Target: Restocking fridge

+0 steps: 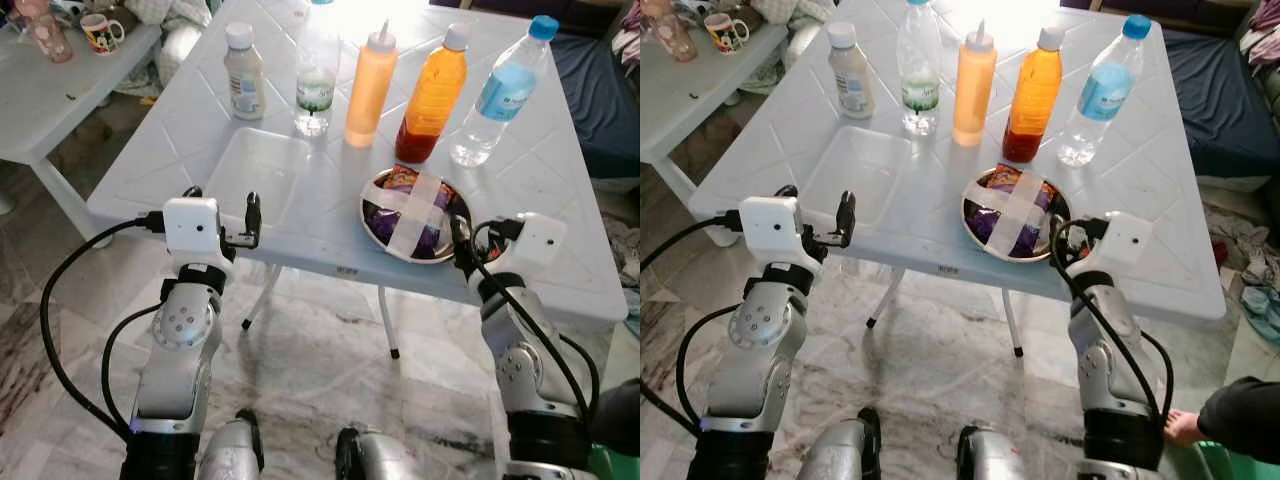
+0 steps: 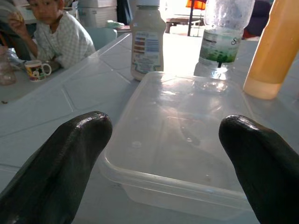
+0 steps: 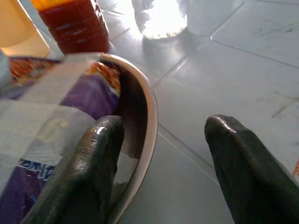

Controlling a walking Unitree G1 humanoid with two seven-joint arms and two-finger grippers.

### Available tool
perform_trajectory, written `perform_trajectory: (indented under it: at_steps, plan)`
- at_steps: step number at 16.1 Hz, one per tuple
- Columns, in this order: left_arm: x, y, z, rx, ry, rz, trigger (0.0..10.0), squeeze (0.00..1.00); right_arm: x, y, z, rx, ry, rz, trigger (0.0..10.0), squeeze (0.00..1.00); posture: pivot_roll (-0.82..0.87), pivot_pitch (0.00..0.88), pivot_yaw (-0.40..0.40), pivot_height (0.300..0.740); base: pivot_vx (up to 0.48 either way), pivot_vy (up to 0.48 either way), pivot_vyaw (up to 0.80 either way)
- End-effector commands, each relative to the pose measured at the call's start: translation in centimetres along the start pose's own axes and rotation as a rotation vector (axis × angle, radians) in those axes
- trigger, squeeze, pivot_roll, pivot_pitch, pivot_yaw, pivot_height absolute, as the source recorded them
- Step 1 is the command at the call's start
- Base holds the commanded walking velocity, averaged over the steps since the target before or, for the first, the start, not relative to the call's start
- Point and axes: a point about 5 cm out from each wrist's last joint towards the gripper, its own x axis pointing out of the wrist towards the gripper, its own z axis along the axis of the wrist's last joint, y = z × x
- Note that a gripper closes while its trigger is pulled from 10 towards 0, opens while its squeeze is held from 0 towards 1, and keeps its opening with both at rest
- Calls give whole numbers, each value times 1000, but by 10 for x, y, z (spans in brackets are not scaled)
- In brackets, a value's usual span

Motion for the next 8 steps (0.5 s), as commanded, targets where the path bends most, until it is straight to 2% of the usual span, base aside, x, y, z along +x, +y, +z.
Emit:
perform_trajectory:
  at_steps: [1, 2, 5, 8]
  plan:
    - [-3, 1, 0, 7, 4, 4, 10000, 0, 0, -7, -7, -10, 46, -25, 10000, 86, 100, 201, -42, 740, 0, 0, 0]
    - [-3, 1, 0, 7, 5, 4, 10000, 0, 1, -5, -11, -11, 72, 16, 10000, 0, 100, 201, -42, 740, 0, 0, 0]
    - [-2, 1, 0, 6, 6, 0, 10000, 0, 8, -7, -12, -30, 90, 37, 10000, 0, 100, 202, -38, 740, 0, 0, 0]
    - [-2, 1, 0, 8, 4, 0, 10000, 0, 17, -7, -8, -11, 98, 83, 10000, 0, 104, 202, -38, 740, 0, 0, 0]
